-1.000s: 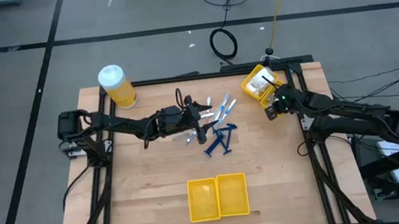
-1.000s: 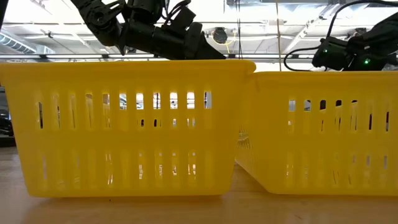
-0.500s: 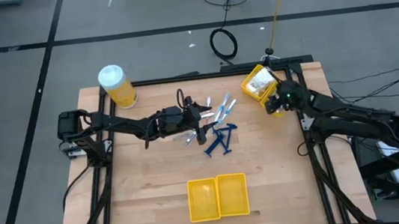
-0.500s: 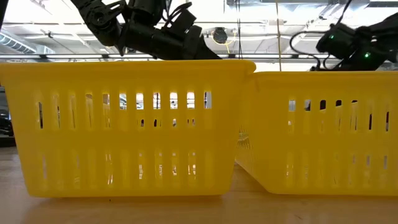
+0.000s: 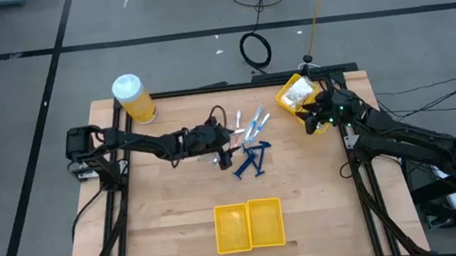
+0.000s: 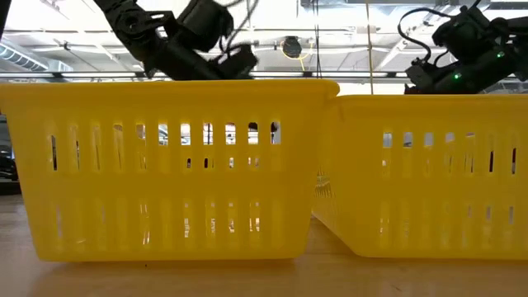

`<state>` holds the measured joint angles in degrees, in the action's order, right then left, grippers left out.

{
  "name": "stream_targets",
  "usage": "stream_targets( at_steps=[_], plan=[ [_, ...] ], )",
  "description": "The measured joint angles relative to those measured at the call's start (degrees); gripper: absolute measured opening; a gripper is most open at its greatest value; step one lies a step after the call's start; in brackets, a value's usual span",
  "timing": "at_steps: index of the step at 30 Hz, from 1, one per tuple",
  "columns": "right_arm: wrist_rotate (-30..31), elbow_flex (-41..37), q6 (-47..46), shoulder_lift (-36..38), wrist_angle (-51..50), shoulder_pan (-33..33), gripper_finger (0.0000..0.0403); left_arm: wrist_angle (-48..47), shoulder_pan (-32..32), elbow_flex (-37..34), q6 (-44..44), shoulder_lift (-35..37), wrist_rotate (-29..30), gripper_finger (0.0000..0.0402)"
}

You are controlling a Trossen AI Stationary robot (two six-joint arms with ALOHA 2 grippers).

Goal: Pick & Place Travel size toiletries
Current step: Put the silver nail cutter into the top right yellow bin

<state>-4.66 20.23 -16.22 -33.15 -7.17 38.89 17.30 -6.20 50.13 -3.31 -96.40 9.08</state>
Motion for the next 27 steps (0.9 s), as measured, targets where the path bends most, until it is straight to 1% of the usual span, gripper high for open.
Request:
stream_targets(
  at_steps=[6,12,14,17,19,24,27],
  plan=[
    [-0.01,0.0,0.02,-0.02,-0.05,0.0,0.0196,-14.88,0.0,0.0,5.09,0.0,0.24,0.0273],
    [-0.05,0.0,0.02,-0.02,-0.12,0.0,0.0196,-31.89,-0.07,-0.02,10.68,0.0,0.48,0.0273],
    [-0.05,0.0,0.02,-0.02,-0.12,0.0,0.0196,-35.63,-0.07,-0.02,12.75,0.0,1.85,0.0273],
    [-0.05,0.0,0.02,-0.02,-0.12,0.0,0.0196,-38.74,-0.11,-0.02,15.06,0.0,5.6,0.0273],
    [-0.05,0.0,0.02,-0.02,-0.13,0.0,0.0196,-39.84,-0.23,-0.02,14.77,0.0,6.45,0.0273],
    [-0.1,0.0,0.02,-0.04,-0.62,0.0,0.0196,-41.27,-0.59,-0.02,10.61,0.0,6.29,0.0273],
    [-0.12,0.0,0.02,-0.04,-0.73,0.0,0.0196,-40.41,-1.09,-0.48,8.74,-0.09,3.09,0.0273]
  ],
)
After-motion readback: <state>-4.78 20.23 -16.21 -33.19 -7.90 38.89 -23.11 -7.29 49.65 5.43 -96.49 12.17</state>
